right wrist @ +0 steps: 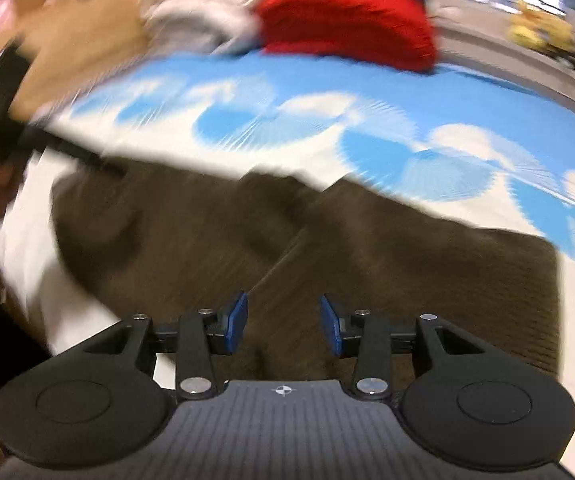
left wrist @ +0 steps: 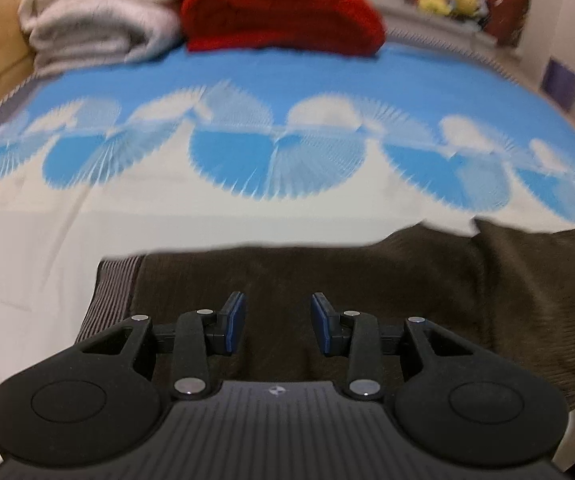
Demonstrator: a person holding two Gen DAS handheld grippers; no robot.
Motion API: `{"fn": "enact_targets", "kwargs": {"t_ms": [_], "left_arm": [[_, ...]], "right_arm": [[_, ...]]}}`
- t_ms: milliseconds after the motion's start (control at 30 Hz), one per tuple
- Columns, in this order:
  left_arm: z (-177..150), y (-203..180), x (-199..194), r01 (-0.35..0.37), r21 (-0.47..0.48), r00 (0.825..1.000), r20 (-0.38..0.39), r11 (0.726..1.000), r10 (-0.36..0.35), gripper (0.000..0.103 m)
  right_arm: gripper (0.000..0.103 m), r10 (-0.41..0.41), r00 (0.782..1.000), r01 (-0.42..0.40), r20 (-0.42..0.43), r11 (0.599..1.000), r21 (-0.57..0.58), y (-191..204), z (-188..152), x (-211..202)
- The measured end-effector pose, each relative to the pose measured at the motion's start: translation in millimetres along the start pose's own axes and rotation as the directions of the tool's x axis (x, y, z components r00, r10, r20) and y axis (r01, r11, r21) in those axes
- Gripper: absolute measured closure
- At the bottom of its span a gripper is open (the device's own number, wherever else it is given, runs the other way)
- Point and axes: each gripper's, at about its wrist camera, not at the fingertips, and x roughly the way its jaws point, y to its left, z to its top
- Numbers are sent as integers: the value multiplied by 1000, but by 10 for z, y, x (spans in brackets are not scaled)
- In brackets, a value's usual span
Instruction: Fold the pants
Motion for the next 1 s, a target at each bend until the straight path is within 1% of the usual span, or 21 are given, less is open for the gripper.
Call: {"fn": "enact_targets", "kwargs": {"t_ms": [33, 100, 167, 200, 267, 300, 333, 367, 400, 467, 533, 567, 667, 733, 800, 900, 1000], "left_arm": [[18, -48, -51, 17, 6, 1000, 14, 1000, -17, 63], [46, -159, -155, 57, 5, 998, 31, 998, -57, 63], [40, -309, -227, 82, 19, 996, 40, 996, -83, 63], [22, -402, -254, 93, 28, 995, 44, 995, -94, 63], [-47, -574, -274, 126, 44, 991, 46, 991, -128, 63], [-77, -663, -275, 129, 60, 990, 47, 990, -132, 64], [-96, -750, -280, 118, 81, 991, 57, 990, -123, 65], [-101, -815, -283, 115, 100, 990, 73, 988, -123, 73], [-95, -867, -278, 121, 113, 988, 81, 986, -131, 80], [-89, -928, -213, 151, 101, 985, 66, 983, -158, 81], [-84, -973, -111, 194, 86, 980, 25, 977, -197, 81], [-82, -1001, -45, 225, 84, 974, -2, 971, -225, 81], [-113, -1161, 118, 314, 104, 947, -103, 944, -304, 81], [-165, -1276, 189, 359, 122, 928, -155, 925, -339, 81], [-206, -1388, 216, 403, 145, 908, -188, 904, -375, 81], [-277, -1510, 247, 453, 176, 881, -234, 874, -410, 81], [-396, -1665, 288, 460, 245, 876, -282, 853, -391, 81]], "right_arm": [[61, -14, 1000, 13, 25, 1000, 26, -96, 55, -96], [56, -57, 996, 50, 72, 994, 97, -336, 151, -286], [45, -115, 988, 95, 105, 979, 178, -576, 166, -434], [43, -145, 983, 119, 108, 968, 222, -701, 128, -478], [42, -195, 978, 163, 78, 938, 306, -921, -25, -480], [42, -210, 977, 185, 35, 918, 351, -1030, -112, -439], [45, -229, 973, 223, -33, 889, 399, -1144, -187, -385], [48, -252, 965, 256, -68, 862, 437, -1232, -243, -369], [49, -265, 961, 269, -76, 841, 469, -1298, -283, -372], [49, -277, 957, 278, -84, 800, 531, -1455, -343, -389], [49, -299, 949, 299, -96, 763, 573, -1573, -393, -383], [49, -304, 946, 306, -108, 740, 598, -1627, -435, -383], [49, -266, 953, 291, -143, 684, 669, -1772, -547, -332], [49, -239, 955, 294, -175, 677, 675, -1788, -592, -275], [49, -209, 954, 300, -215, 676, 674, -1799, -654, -227], [49, -178, 942, 327, -283, 667, 669, -1816, -709, -115], [48, -147, 935, 336, -324, 662, 670, -1816, -766, -46]]}}
